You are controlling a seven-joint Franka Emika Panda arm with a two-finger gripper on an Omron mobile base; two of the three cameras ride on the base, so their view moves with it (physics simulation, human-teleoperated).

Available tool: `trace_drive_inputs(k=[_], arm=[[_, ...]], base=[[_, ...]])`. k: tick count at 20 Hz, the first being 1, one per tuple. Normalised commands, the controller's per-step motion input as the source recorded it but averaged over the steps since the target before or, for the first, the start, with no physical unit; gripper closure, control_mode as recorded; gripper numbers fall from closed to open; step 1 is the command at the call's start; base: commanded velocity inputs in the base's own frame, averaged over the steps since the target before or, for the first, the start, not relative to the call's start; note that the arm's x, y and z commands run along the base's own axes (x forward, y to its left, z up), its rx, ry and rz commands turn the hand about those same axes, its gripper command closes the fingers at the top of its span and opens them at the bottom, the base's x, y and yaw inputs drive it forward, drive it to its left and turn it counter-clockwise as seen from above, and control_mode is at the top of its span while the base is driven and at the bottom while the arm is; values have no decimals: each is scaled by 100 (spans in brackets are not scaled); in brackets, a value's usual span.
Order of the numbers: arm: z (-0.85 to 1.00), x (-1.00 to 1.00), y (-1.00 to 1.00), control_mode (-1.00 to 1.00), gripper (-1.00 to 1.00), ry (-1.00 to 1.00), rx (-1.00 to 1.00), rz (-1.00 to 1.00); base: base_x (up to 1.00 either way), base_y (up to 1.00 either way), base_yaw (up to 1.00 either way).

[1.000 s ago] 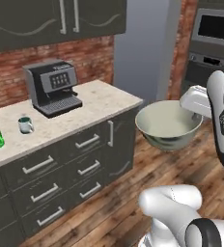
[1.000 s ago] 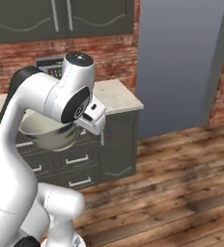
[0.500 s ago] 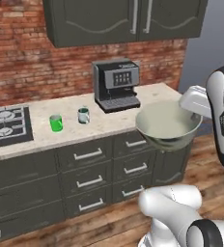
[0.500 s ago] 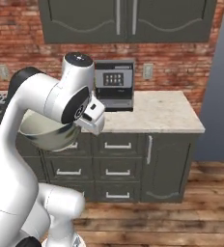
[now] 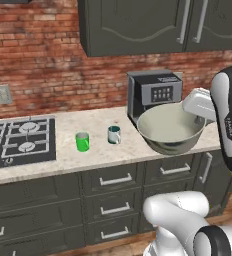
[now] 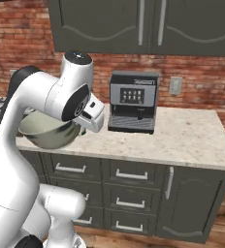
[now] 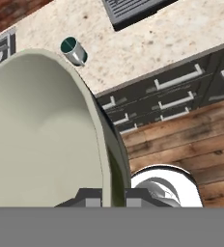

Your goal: Clear the mugs and bowl far away from the sink.

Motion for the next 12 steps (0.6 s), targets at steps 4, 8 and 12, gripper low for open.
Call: trace_drive_inputs(k=[4, 8, 12], arm=[[0, 0, 0, 100, 100, 0, 0, 0], [0, 0, 0, 100, 100, 0, 0, 0], [0, 0, 0, 100, 100, 0, 0, 0]], base=[[63, -31, 12], [52, -46, 2], [24, -51, 0]])
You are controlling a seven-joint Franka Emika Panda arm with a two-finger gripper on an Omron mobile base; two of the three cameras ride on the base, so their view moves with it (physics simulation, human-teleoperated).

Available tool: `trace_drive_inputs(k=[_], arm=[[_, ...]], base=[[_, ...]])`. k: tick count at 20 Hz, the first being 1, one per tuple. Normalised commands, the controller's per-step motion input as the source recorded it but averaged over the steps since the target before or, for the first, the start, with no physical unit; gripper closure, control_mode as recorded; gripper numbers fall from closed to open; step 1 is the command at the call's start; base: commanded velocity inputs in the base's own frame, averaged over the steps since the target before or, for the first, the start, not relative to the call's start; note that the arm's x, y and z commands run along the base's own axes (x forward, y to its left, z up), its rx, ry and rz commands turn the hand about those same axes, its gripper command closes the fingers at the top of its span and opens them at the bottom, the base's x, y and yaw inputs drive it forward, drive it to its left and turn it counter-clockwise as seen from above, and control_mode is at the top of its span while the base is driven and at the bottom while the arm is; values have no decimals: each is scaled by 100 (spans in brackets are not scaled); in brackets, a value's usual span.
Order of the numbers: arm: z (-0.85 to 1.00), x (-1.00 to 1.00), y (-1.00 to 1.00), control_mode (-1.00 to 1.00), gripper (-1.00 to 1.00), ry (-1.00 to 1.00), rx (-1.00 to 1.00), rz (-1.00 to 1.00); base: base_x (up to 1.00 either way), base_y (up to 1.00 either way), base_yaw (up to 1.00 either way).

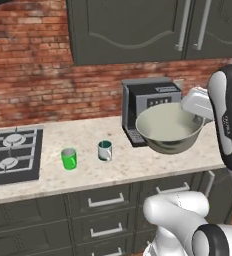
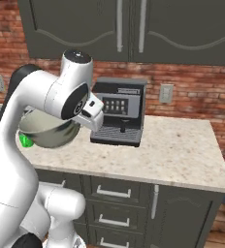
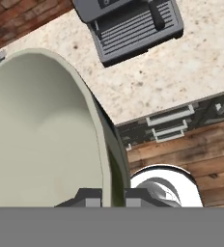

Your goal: Clear the mugs and bowl far away from the sink.

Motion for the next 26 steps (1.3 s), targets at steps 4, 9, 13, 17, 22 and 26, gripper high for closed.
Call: trace_drive_inputs(k=[4, 9, 13, 17, 22, 26], arm=[[-14, 20, -11, -100, 100, 0, 6, 0], [-48, 68, -11, -100, 100, 0, 8, 0], [-62, 94, -8, -100, 100, 0, 5, 0], [-61, 94, -1, -100, 100, 3, 0, 0], [-80, 98, 0, -100, 100, 11, 0, 0], [-77, 80, 0, -100, 100, 4, 0, 0]], base=[[13, -17, 0], [0, 0, 0], [0, 0, 0], [0, 0, 0], [0, 0, 0], [0, 0, 0]])
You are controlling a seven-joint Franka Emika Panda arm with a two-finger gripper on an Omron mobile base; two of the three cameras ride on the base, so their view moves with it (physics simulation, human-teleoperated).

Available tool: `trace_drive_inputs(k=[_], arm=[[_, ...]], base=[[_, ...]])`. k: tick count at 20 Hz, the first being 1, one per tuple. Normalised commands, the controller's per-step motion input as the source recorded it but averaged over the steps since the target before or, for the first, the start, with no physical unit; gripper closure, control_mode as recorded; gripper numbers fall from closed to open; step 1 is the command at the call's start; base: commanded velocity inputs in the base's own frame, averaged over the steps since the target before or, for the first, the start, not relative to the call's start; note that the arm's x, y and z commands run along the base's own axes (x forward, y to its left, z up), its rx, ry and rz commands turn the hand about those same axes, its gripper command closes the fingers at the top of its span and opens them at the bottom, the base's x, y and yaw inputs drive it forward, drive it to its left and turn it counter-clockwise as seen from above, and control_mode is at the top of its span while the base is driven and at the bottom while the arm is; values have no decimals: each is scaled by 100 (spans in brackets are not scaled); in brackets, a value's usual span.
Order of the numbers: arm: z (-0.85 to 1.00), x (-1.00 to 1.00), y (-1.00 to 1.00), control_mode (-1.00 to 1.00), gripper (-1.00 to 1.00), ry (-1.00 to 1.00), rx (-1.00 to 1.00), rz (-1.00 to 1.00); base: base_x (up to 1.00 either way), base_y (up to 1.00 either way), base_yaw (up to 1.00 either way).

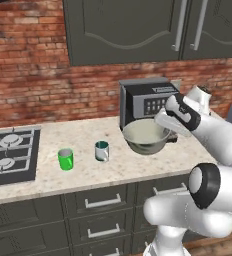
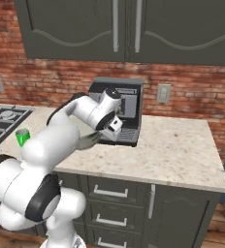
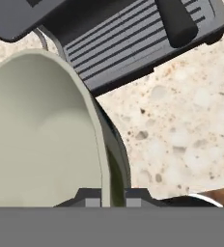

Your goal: Clear the mugs and bowl far away from the sink.

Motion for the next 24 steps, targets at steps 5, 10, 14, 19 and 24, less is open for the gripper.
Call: trace_drive_inputs(k=[5, 10, 14, 19, 24], arm=[[-73, 59, 0, -100, 100, 0, 0, 0], [-76, 26, 0, -100, 100, 1, 0, 0], [-59, 4, 0, -100, 100, 0, 0, 0], [-25, -15, 9, -100, 100, -4, -1, 1], [-13, -18, 15, -100, 100, -5, -9, 0]], base=[[0, 0, 0], [0, 0, 0], [0, 0, 0], [0, 0, 0], [0, 0, 0]])
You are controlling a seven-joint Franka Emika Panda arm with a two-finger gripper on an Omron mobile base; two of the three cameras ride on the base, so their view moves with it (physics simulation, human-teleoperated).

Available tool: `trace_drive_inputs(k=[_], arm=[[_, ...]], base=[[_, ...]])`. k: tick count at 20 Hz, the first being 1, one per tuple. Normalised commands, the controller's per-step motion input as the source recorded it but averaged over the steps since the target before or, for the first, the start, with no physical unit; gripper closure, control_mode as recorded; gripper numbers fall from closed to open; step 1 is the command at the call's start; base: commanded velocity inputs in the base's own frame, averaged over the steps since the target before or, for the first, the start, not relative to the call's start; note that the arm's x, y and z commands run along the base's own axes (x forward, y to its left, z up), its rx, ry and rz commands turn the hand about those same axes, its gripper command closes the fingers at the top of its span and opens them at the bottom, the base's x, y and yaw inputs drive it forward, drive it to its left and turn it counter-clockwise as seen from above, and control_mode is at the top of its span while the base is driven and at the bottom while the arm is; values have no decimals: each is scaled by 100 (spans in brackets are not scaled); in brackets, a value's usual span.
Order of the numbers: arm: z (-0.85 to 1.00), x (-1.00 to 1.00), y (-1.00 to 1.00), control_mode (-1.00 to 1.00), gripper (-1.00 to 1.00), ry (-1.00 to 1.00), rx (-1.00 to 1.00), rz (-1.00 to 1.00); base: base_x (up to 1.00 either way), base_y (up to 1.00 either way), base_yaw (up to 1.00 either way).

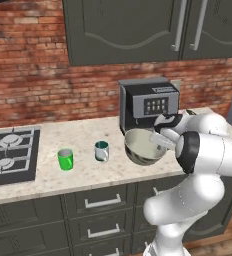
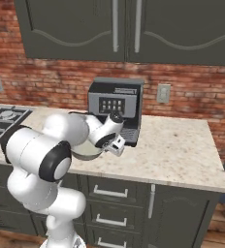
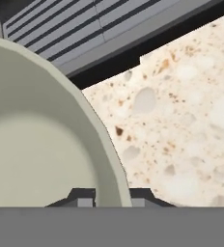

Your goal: Clear the mugs and bowl far away from the sink.

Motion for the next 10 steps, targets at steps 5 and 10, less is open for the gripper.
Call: trace_drive_inputs(k=[5, 10], arm=[[-5, -11, 3, -100, 100, 0, -21, 0], [-20, 11, 4, -100, 100, 11, -22, 0]], base=[[0, 0, 0], [0, 0, 0]])
